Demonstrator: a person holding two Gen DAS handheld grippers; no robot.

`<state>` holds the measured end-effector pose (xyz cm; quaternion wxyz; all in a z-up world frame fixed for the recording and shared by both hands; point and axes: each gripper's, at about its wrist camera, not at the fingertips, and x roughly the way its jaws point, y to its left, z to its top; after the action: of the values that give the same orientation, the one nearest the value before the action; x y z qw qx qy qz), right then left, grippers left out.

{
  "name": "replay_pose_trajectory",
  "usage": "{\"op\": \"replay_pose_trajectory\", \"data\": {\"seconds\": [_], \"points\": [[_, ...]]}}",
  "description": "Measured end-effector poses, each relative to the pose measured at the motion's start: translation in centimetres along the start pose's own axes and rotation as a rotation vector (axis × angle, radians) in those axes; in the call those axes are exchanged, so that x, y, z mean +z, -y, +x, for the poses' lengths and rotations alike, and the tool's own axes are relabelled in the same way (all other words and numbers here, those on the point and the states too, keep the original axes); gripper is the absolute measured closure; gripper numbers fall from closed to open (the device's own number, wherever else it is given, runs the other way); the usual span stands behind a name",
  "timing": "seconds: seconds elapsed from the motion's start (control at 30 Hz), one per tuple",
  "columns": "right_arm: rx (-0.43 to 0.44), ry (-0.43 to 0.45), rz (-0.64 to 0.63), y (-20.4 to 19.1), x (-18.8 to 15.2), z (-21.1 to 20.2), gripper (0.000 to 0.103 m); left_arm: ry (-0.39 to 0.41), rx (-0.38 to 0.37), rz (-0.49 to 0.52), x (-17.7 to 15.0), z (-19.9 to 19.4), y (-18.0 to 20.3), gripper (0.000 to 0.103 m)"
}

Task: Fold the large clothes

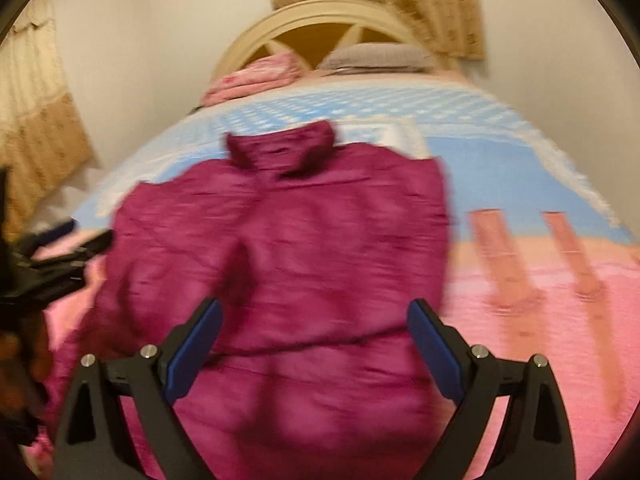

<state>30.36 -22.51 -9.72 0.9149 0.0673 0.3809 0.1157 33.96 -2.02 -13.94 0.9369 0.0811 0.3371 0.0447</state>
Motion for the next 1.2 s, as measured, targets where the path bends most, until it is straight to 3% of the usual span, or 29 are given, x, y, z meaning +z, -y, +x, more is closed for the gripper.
{"op": "replay_pose_trajectory", "data": {"seconds": [0.1,0.17,0.23,0.27,0.33,0.43,0.63,1.03,1.07,1.13,1.2], "points": [[0.073,-0.037,-0.016,-2.5,0.7,1.8,0.012,-0.020,0.035,-0.037,-0.6,0.7,-2.3,0.016],[0.120,-0.091,-0.013,-3.6,0.9,3.7,0.026,-0.039,0.052,-0.047,-1.0,1.3,-3.5,0.016],[0.184,-0.162,0.025,-4.0,0.8,5.7,0.050,-0.056,0.066,-0.055,-1.5,1.9,-4.5,0.016],[0.202,-0.183,0.033,-4.1,0.6,6.3,0.056,-0.062,0.073,-0.062,-1.6,2.0,-4.9,0.016],[0.195,-0.184,0.024,-4.3,0.4,6.5,0.073,-0.076,0.088,-0.084,-1.9,2.7,-6.1,0.016],[0.172,-0.154,0.004,-4.3,-0.1,5.4,0.082,-0.103,0.098,-0.126,-2.3,3.5,-7.7,0.016],[0.099,-0.106,-0.015,-2.6,-0.9,2.7,0.085,-0.143,0.124,-0.153,-2.4,4.4,-8.9,0.016],[0.037,-0.169,-0.059,-1.5,-2.0,3.2,0.083,-0.080,0.052,-0.140,2.0,3.9,-6.6,0.016],[0.038,-0.169,-0.052,-1.4,-2.0,3.0,0.080,-0.082,0.041,-0.146,2.2,4.0,-6.3,0.016],[0.007,-0.147,-0.033,-0.9,-1.6,2.3,0.053,-0.091,0.006,-0.157,2.4,4.4,-5.7,0.016],[-0.053,-0.101,-0.011,-0.4,-1.0,1.0,0.048,-0.088,-0.018,-0.158,2.9,4.5,-4.9,0.016]]}}
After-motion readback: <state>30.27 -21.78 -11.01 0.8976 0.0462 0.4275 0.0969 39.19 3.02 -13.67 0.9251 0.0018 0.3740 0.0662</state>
